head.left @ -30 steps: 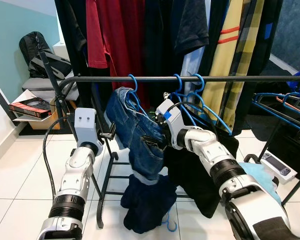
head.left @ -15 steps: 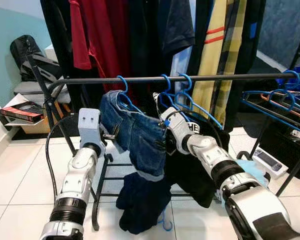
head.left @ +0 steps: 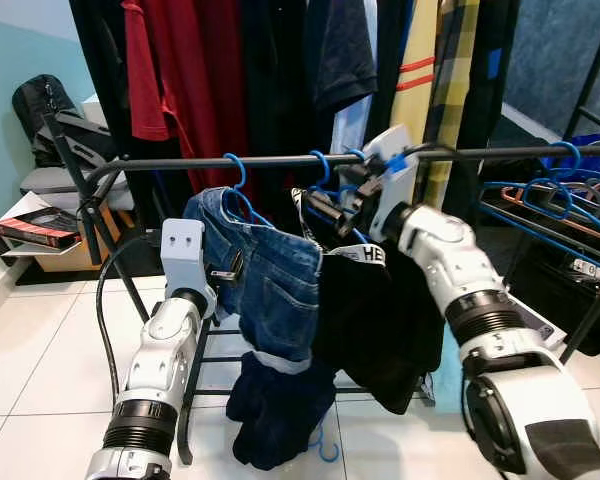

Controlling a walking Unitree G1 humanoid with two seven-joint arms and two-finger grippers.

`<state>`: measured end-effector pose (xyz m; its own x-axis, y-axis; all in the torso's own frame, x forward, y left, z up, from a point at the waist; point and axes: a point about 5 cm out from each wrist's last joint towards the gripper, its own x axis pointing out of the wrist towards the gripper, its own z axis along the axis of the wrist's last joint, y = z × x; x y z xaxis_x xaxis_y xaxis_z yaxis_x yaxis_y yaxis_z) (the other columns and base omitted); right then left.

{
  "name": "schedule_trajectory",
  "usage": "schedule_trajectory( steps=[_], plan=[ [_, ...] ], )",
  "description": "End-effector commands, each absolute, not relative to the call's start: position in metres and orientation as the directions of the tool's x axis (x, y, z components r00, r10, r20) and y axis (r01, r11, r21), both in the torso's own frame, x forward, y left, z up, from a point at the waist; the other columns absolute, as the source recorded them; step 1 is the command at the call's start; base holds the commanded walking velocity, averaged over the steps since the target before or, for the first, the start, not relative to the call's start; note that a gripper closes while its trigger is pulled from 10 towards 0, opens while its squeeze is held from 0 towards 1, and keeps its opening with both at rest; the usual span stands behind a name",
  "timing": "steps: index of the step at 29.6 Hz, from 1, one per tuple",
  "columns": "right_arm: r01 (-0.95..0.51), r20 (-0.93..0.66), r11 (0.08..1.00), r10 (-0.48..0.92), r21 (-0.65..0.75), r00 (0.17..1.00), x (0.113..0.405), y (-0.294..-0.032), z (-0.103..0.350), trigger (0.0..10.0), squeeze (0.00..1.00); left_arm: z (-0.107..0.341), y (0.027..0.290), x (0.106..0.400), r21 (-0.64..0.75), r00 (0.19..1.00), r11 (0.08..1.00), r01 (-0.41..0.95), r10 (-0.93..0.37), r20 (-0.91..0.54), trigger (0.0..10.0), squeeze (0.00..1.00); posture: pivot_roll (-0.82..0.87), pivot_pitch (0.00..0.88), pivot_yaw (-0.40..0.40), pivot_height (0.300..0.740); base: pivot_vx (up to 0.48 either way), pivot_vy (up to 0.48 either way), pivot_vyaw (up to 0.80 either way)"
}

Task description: Hang hanger

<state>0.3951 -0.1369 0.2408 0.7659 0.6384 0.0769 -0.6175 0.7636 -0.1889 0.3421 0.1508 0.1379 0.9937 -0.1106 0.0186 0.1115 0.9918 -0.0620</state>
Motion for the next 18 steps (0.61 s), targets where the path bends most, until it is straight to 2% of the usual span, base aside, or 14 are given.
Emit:
schedule_trajectory(
  steps=[1, 3, 5, 6, 12, 18],
  plan=[
    [-0.574, 0.014, 0.794, 0.588, -0.199, 0.809, 0.397, -0.145, 0.230, 10.0, 0.00, 0.140, 0.150, 0.342, -0.068, 0.994, 0.992, 0.110, -0.109, 0.020, 10.0, 0.00, -0.07, 0.000, 0.007, 0.740, 0.000, 0.000, 0.00],
    [-0.483, -0.045, 0.840, 0.488, -0.246, 0.872, 0.398, -0.168, 0.224, 10.0, 0.00, 0.141, 0.150, 0.342, -0.073, 0.994, 0.991, 0.110, -0.109, 0.018, 10.0, 0.00, -0.07, 0.000, 0.009, 0.740, 0.000, 0.000, 0.00],
    [-0.462, -0.063, 0.850, 0.462, -0.252, 0.885, 0.397, -0.176, 0.221, 10.0, 0.00, 0.141, 0.150, 0.342, -0.074, 0.994, 0.991, 0.110, -0.109, 0.018, 10.0, 0.00, -0.07, 0.000, 0.009, 0.740, 0.000, 0.000, 0.00],
    [-0.474, -0.168, 0.851, 0.446, -0.226, 0.879, 0.392, -0.188, 0.205, 10.0, 0.00, 0.141, 0.150, 0.342, -0.076, 0.994, 0.991, 0.110, -0.109, 0.017, 10.0, 0.00, -0.08, 0.000, 0.012, 0.740, 0.000, 0.000, 0.00],
    [-0.515, -0.273, 0.840, 0.462, -0.172, 0.844, 0.385, -0.190, 0.185, 10.0, 0.00, 0.142, 0.150, 0.342, -0.079, 0.994, 0.991, 0.111, -0.110, 0.018, 10.0, 0.00, -0.08, 0.000, 0.015, 0.740, 0.000, 0.000, 0.00],
    [-0.567, -0.264, 0.815, 0.524, -0.122, 0.810, 0.384, -0.180, 0.180, 10.0, 0.00, 0.143, 0.149, 0.342, -0.079, 0.993, 0.990, 0.114, -0.113, 0.019, 10.0, 0.00, -0.07, 0.000, 0.015, 0.740, 0.000, 0.000, 0.00]
  ],
)
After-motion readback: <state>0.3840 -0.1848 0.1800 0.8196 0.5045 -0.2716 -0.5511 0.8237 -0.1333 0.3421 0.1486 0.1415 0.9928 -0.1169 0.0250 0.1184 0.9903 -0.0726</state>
